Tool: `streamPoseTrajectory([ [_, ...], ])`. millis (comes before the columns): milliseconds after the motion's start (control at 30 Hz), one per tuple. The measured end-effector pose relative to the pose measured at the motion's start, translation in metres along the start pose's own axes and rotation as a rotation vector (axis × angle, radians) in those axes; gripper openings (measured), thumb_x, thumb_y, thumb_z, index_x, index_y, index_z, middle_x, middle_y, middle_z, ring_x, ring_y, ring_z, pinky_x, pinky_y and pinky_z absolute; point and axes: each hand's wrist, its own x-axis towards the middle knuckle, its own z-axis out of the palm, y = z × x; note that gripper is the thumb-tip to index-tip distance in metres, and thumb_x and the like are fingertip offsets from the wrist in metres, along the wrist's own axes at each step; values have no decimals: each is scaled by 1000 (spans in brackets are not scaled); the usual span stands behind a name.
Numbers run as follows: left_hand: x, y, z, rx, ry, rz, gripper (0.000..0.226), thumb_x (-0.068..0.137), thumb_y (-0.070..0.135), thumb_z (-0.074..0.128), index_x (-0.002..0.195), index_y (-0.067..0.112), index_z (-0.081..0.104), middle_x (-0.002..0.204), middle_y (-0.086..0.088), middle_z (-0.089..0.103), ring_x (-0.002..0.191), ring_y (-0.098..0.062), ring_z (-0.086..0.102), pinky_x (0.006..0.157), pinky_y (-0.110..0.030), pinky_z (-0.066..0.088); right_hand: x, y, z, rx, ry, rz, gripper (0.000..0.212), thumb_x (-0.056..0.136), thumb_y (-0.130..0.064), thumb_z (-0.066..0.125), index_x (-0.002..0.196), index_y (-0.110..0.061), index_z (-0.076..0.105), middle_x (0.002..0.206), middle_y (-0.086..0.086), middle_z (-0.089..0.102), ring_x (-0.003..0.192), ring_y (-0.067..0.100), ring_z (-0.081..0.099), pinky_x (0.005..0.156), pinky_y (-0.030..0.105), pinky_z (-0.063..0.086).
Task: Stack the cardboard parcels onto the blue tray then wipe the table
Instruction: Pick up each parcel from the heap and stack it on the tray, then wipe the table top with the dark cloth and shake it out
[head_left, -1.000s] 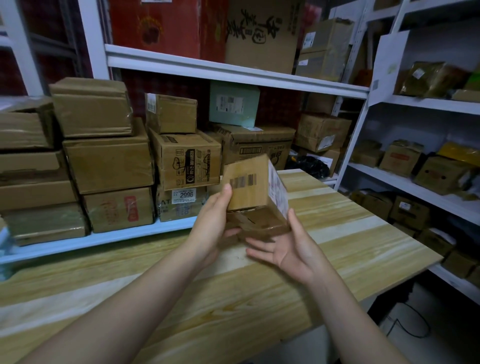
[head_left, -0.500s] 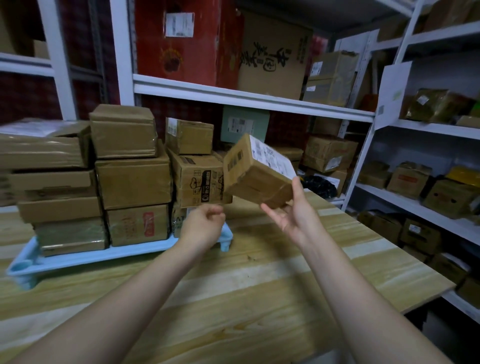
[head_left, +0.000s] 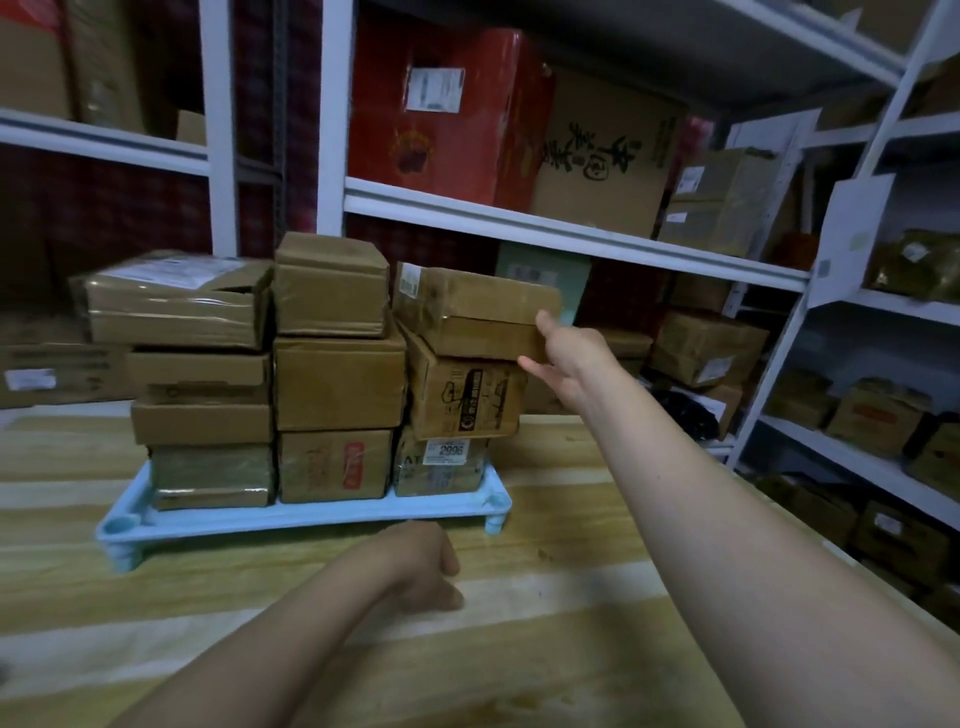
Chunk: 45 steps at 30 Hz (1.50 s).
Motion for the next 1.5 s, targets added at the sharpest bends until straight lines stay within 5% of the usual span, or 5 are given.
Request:
streamPoseTrajectory([
  [200, 0, -3, 0, 43, 17, 27, 51, 79, 48, 73, 125, 29, 63, 129, 8, 60, 117, -16, 57, 99, -29, 46, 12, 18, 9, -317, 51, -129, 25, 101, -13, 53, 123, -17, 63, 105, 1, 68, 79, 10, 60, 57, 23, 43],
  [667, -4, -11, 9, 99, 118, 71, 49, 80, 48, 71, 127, 34, 61, 129, 10, 59, 118, -16, 55, 95, -29, 46, 14, 70, -1, -222, 266, -163, 39, 98, -25, 57, 136, -17, 50, 123, 3, 61, 108, 20, 59, 96, 35, 49],
  [767, -9, -10, 16, 80, 172, 65, 49, 81, 50, 68, 127, 36, 59, 128, 9, 60, 119, -16, 54, 94, -30, 45, -2, 98, -12, -177, 237, -99, 20, 100, -25, 55, 116, -14, 61, 95, 3, 66, 78, 14, 59, 72, 31, 53],
  [1133, -65, -73, -1, -1, 521, -329, 30, 94, 32, 45, 117, 26, 63, 126, -3, 58, 120, -25, 51, 97, -37, 40, -77, 161, 54, -440, -476, 62, 30, 107, -22, 40, 97, -9, 64, 51, 1, 50, 44, 10, 55, 50, 23, 44],
  [1500, -184, -214, -22, -46, 456, -863, 40, 90, 37, 55, 128, 26, 49, 136, -9, 42, 128, -32, 36, 105, -54, 31, -165, 227, 218, -530, -1093, 40, 22, 96, -4, 59, 116, -13, 62, 99, 7, 66, 83, 20, 58, 61, 23, 50],
])
